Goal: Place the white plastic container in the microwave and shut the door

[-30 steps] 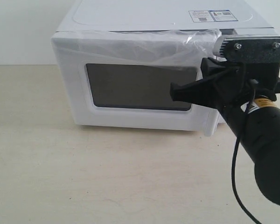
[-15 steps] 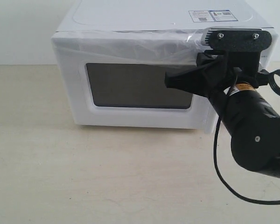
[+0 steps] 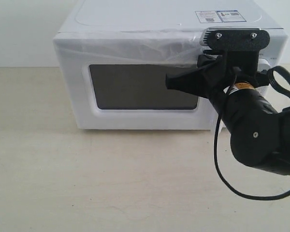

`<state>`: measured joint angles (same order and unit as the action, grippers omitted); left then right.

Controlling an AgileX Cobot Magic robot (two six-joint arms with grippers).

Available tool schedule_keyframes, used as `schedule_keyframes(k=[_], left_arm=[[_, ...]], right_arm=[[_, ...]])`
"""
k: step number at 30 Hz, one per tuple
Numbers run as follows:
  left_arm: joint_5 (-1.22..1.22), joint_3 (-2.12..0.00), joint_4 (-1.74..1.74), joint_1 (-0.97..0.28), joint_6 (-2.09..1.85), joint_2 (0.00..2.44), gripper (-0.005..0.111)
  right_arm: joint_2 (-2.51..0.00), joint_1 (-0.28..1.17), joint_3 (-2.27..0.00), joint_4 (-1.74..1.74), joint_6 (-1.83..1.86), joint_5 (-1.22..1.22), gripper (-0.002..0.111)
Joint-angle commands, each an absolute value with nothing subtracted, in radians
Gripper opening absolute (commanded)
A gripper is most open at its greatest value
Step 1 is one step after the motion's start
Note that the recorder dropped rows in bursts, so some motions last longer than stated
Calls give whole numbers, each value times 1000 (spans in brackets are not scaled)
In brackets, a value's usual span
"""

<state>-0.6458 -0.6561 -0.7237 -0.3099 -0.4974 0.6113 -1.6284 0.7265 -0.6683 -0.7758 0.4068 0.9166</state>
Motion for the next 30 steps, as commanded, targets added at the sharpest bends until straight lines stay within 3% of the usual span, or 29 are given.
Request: schedule_keyframes(k=[1,17,30], left_arm=[[-636,-653,-724,-313,-502,615,4],[-627,-653,-718,-313,-502,615,4],[-592,-653,-713,-313,-470,523,4]], right_arm=[[-1630,707,-706,-775,421,933,0],[-1524,726,-610,-791,430,894,0],[-1180,907,-410,-922,547,899,0]])
